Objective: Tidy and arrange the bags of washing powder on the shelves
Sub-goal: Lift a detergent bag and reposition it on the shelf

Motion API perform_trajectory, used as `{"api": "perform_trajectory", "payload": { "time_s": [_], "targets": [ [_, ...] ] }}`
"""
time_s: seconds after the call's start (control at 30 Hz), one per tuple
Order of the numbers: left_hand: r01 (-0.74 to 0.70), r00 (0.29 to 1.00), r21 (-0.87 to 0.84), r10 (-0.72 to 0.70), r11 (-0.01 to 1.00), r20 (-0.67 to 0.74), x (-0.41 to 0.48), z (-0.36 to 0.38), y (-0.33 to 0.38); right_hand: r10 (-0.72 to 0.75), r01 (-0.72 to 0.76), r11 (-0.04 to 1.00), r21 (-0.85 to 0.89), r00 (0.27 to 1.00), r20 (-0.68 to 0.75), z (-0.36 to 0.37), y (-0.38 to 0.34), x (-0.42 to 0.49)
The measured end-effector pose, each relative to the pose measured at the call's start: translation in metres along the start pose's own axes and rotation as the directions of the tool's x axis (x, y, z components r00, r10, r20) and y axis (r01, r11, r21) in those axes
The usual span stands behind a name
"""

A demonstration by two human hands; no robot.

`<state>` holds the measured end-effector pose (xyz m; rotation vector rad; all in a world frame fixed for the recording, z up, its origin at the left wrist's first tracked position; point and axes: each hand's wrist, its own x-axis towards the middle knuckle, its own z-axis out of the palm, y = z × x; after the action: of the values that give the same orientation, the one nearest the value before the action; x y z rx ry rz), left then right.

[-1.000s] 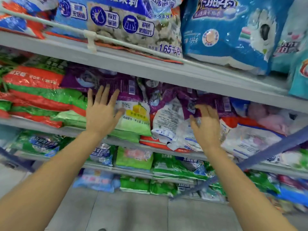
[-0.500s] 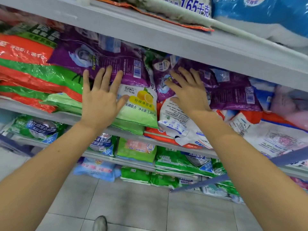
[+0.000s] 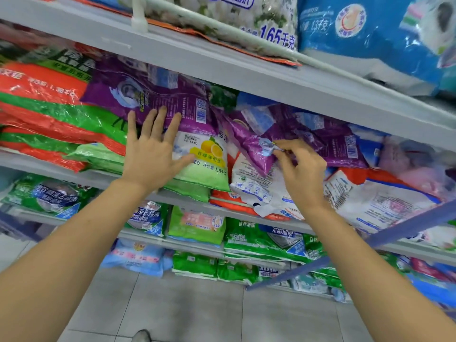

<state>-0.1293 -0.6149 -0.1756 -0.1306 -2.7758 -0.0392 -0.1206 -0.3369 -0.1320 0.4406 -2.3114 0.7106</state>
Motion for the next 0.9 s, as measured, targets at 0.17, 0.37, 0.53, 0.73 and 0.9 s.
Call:
{"api": "perform_trajectory", "payload": {
  "time_s": [0.17, 0.37, 0.53, 0.73, 0.9],
  "targets": [
    [-0.108, 0.994, -0.308, 0.109, 0.945, -0.015, -0.014, -0.015, 0.008, 0.227, -0.202, 0.916, 0.347, 0.973, -0.034, -0.041, -0.027, -0.013],
    [0.1, 0.984, -0.958, 0.117, 0.269, 0.136, -0.053, -0.05, 0.082, 0.408, -0.379, 0.675, 0.633, 0.907, 0.107, -0.072, -0.047, -0.031],
    [0.094, 0.992, -0.995, 0.086, 0.033, 0.096, -0.061, -0.09, 0.121, 0.561, -0.502, 0.496, 0.708, 0.808, 0.18, -0.097, -0.037, -0.03],
    [-0.016, 0.999, -0.999, 0.037, -0.028, -0.017, -0.048, -0.139, 0.159, 0.606, -0.515, 0.444, 0.733, 0.776, 0.178, -0.147, -0.037, -0.026],
    [-0.052, 0.996, -0.999, 0.068, 0.009, -0.051, -0.029, -0.171, 0.192, 0.6, -0.429, 0.273, 0.861, 0.775, 0.196, -0.205, -0.044, -0.024]
  ]
}}
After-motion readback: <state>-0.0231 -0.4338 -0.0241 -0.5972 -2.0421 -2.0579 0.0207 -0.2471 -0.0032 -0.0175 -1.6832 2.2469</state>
